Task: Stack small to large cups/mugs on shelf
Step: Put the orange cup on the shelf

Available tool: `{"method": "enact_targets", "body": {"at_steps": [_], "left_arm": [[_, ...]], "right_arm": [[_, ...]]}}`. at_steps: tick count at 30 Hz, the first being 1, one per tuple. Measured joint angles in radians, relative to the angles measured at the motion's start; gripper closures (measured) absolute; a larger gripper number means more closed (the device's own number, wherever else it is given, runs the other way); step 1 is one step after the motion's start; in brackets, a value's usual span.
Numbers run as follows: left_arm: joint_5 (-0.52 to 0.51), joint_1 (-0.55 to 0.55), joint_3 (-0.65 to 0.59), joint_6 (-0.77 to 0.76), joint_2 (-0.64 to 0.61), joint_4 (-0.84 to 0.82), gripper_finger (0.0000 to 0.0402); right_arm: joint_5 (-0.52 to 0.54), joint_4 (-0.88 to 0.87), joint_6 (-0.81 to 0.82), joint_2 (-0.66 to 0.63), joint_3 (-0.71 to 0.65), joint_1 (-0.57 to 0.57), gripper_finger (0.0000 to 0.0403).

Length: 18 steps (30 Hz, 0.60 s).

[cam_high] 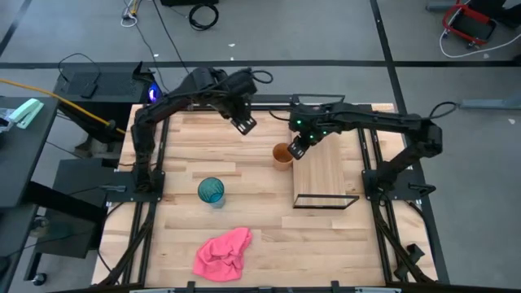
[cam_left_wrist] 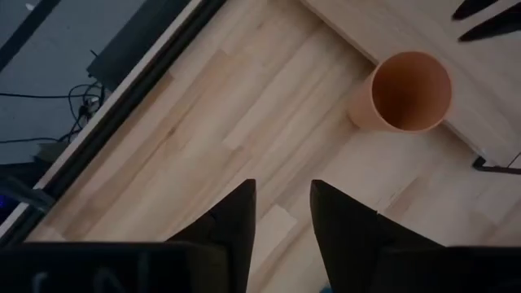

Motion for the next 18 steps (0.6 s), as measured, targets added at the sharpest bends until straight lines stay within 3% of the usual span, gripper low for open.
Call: {"method": "enact_targets", "body": {"at_steps": [18], "left_arm": [[-0.019, 0.090, -0.002, 0.025, -0.019, 0.000, 0.0283]], "right_arm": [[-0.008, 0.051, -0.030, 0.114, 0.000, -0.008, 0.0305]]}}
